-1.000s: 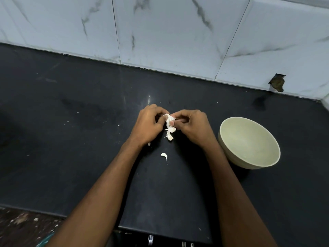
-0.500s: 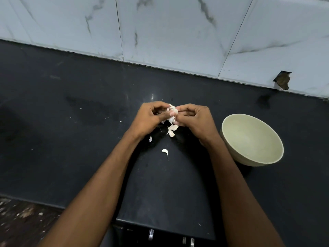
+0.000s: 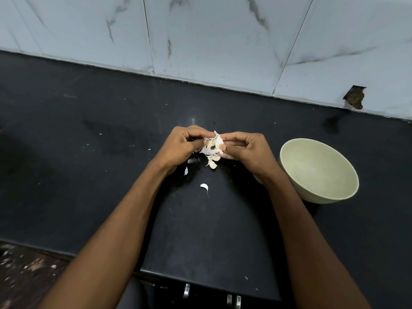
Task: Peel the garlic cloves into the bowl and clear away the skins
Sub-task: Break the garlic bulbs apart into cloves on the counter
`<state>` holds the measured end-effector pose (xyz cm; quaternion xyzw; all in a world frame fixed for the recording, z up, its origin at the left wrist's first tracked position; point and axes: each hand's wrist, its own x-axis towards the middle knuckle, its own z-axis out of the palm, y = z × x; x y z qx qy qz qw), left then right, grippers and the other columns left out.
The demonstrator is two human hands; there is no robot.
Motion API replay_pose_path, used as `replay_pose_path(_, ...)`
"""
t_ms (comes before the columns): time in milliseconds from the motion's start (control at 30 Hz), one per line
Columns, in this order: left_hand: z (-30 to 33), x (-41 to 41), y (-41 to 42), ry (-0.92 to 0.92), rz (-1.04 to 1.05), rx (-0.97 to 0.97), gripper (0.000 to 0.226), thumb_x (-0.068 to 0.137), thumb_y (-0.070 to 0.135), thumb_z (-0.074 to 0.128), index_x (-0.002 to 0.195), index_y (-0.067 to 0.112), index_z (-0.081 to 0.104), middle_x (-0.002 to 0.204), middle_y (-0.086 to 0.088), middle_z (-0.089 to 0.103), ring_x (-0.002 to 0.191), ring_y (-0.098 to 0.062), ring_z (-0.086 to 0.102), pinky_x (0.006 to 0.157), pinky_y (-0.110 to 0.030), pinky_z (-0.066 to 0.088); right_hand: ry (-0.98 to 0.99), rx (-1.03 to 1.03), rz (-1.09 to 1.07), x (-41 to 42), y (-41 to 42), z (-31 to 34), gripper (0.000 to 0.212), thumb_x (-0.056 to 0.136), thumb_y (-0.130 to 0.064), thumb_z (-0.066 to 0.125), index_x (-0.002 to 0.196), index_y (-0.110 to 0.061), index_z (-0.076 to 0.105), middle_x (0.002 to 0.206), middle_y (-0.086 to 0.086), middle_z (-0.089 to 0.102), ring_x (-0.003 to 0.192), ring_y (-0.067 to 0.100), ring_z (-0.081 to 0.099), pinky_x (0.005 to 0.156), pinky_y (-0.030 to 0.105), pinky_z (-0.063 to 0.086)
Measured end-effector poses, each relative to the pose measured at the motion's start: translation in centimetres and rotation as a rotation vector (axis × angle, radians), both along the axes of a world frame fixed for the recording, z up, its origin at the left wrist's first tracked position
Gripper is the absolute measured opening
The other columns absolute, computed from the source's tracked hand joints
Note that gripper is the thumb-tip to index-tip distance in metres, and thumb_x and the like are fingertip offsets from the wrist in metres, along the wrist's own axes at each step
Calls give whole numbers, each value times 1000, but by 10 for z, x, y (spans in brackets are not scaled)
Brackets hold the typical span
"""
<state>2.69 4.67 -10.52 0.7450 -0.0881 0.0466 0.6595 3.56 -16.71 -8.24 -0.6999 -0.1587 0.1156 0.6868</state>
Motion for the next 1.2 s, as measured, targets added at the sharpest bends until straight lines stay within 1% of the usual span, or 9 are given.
replay_pose_path(167, 8, -4, -8, 17, -7, 9, 13, 93, 9, 74, 104, 10, 81, 110, -8, 75, 106, -33, 71, 99, -43, 54, 44, 16, 3, 4, -6, 3, 18, 95, -1, 71, 112, 2, 75, 106, 20, 77, 99, 27, 75, 93, 35, 61)
replay_pose_path(333, 6, -5, -15, -40, 24, -33, 13, 90, 16, 81, 100, 8, 80, 91, -27, 72, 74, -28, 63, 72, -38, 50, 8, -7, -40, 3, -4, 4, 30, 81, -9, 86, 105, 5, 76, 101, 24, 77, 94, 31, 76, 89, 39, 63)
replay_pose_path(400, 6, -3, -16, -27, 28, -56, 15, 88, 17, 82, 100, 7, 79, 91, -33, 69, 74, -28, 58, 70, -37, 46, -1, -1, -62, 3, -3, 3, 28, 82, -4, 85, 105, 7, 74, 101, 25, 77, 92, 30, 76, 83, 37, 64)
replay_pose_path(600, 11, -2, -19, -10, 14, -137, 20, 83, 14, 85, 98, 3, 77, 86, -17, 72, 79, -23, 65, 74, -34, 53, 25, 41, -80, 4, 0, 6, 17, 83, 5, 80, 99, 1, 75, 87, 14, 77, 82, 21, 76, 74, 30, 64)
replay_pose_path(767, 12, -1, -14, 13, -25, -118, 26, 80, 22, 88, 98, 8, 76, 87, -22, 65, 77, -24, 61, 73, -32, 52, 28, 54, -123, 2, 5, 6, 27, 78, -5, 86, 101, 4, 75, 98, 28, 75, 86, 27, 76, 79, 33, 64)
replay_pose_path(833, 12, 2, -12, 30, -24, -97, 30, 75, 24, 92, 96, 11, 75, 87, -19, 66, 76, -25, 60, 71, -34, 50, 11, 33, -134, 5, 7, 6, 29, 73, -12, 90, 97, -2, 76, 98, 28, 74, 85, 28, 74, 78, 36, 62)
replay_pose_path(1000, 6, 5, -10, 33, -37, -58, 41, 66, 32, 97, 90, 9, 73, 91, -43, 60, 78, -37, 57, 73, -48, 45, 7, 17, -91, 6, 7, 0, 12, 87, 1, 78, 96, -5, 75, 95, 26, 73, 86, 26, 73, 73, 28, 62)
replay_pose_path(1100, 7, 5, -7, 25, -62, -103, 35, 68, 27, 97, 90, 12, 75, 86, -39, 61, 77, -35, 54, 73, -48, 45, 16, 49, -80, 4, 7, 1, 11, 89, 3, 75, 97, -4, 74, 92, 19, 74, 82, 23, 73, 74, 28, 61)
replay_pose_path(1200, 9, 3, -7, 26, -82, -128, 23, 78, 11, 88, 96, 5, 76, 82, -31, 65, 72, -27, 61, 68, -35, 51, 30, 103, -81, 4, 7, 2, 12, 90, 0, 75, 101, -3, 73, 92, 15, 75, 80, 22, 72, 76, 30, 60)
